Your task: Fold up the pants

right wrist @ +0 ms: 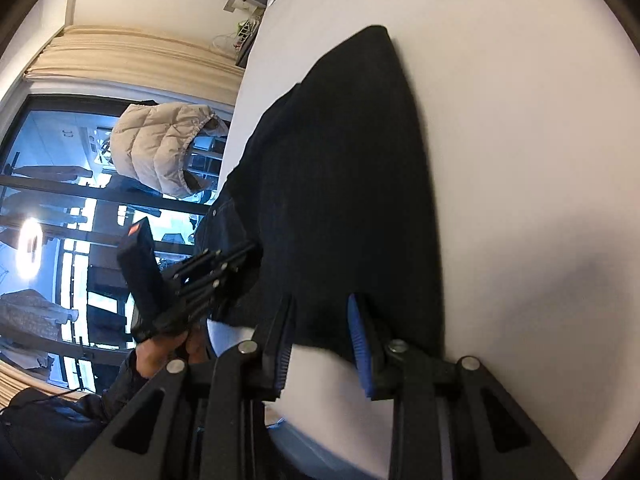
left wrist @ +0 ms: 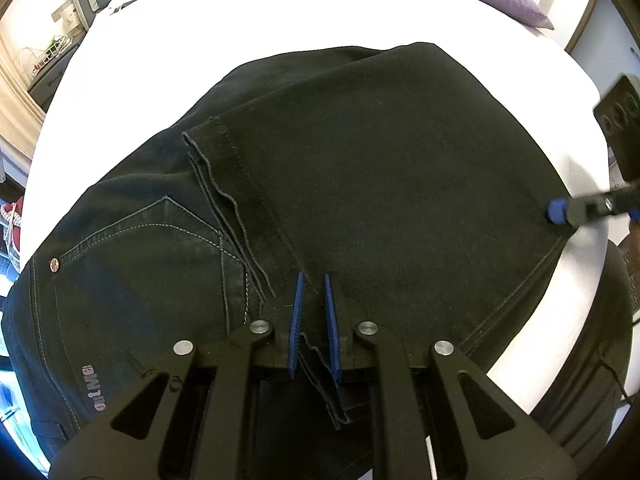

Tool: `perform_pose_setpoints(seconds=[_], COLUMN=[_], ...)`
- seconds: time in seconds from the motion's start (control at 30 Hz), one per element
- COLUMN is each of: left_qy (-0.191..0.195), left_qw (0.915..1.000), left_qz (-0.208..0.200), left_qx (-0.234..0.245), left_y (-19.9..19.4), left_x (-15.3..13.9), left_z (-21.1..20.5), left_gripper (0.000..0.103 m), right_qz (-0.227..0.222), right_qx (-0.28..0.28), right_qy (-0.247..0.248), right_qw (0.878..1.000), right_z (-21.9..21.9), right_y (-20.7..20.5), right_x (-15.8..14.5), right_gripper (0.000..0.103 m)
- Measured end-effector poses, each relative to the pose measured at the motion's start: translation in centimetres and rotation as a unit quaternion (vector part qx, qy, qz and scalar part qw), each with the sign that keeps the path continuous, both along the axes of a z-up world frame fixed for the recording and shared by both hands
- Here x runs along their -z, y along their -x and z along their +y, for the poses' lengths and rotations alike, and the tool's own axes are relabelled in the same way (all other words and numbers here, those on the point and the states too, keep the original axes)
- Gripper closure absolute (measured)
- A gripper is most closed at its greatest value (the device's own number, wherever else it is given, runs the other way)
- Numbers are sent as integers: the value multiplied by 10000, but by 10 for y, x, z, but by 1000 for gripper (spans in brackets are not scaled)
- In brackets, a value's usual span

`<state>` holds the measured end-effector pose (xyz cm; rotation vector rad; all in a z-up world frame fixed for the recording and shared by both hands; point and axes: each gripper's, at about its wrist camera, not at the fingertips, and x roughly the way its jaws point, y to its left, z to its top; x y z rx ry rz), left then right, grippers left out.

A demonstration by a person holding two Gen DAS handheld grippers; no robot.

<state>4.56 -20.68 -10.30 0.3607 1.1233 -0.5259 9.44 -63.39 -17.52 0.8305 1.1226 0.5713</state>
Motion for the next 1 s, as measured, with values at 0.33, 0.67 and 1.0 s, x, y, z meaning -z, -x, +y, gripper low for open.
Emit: perform_pose_setpoints(seconds=[0.33,0.67,1.0], left_qy=[216,1600,3566], left_qw=[9998,9856,8956], left_qz=[-19,22,203], left_qx=[-53,-550,-2654], left_y=[3,34,106], left_x=[-4,-37,-34], left_z=[8,78,262], left_gripper=[92,92,92], right_qz=[103,-791,-615], right_qx=[362,83,-362], right_qy=[324,239,-629], right_qw=[9988,9965,9955], right_z=[-4,31,124], right_y=[54,16,-75], right_x=[-13,-86,-67], right_gripper=[66,47,31])
